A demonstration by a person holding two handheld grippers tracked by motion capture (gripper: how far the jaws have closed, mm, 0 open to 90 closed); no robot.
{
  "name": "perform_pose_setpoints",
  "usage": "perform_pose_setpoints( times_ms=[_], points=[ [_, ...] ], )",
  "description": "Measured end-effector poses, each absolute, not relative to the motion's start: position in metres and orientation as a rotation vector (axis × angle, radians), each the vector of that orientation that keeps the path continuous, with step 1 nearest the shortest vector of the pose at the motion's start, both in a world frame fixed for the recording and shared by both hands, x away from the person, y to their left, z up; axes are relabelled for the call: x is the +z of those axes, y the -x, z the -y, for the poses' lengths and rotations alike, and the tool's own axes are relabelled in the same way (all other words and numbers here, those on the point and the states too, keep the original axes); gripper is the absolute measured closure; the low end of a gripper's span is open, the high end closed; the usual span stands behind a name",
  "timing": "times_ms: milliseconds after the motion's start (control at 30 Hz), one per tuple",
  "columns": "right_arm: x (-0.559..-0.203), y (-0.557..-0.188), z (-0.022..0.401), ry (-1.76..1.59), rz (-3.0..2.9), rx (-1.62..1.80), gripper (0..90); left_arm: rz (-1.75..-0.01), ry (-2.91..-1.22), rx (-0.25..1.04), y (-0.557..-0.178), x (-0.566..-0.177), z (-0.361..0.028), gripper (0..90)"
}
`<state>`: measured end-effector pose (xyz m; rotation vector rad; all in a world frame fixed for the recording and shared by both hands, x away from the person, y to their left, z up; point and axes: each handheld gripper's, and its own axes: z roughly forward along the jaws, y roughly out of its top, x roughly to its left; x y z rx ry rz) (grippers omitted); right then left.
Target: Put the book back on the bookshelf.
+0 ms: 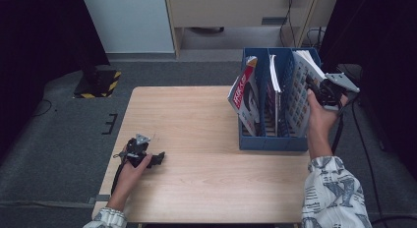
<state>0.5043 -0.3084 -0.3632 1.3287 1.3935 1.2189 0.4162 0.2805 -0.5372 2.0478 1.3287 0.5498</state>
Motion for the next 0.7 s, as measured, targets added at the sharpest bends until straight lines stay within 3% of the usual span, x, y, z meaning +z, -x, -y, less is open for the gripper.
perform_pose_setpoints(
  times_ms=[700],
  points=[
    [-0.38,-0.502,0.309,-1.338,-1.332,1.2,73.5,-1.324,-2.047,0.549,-0.417,-0.537,-0.28,0.1]
  ],
)
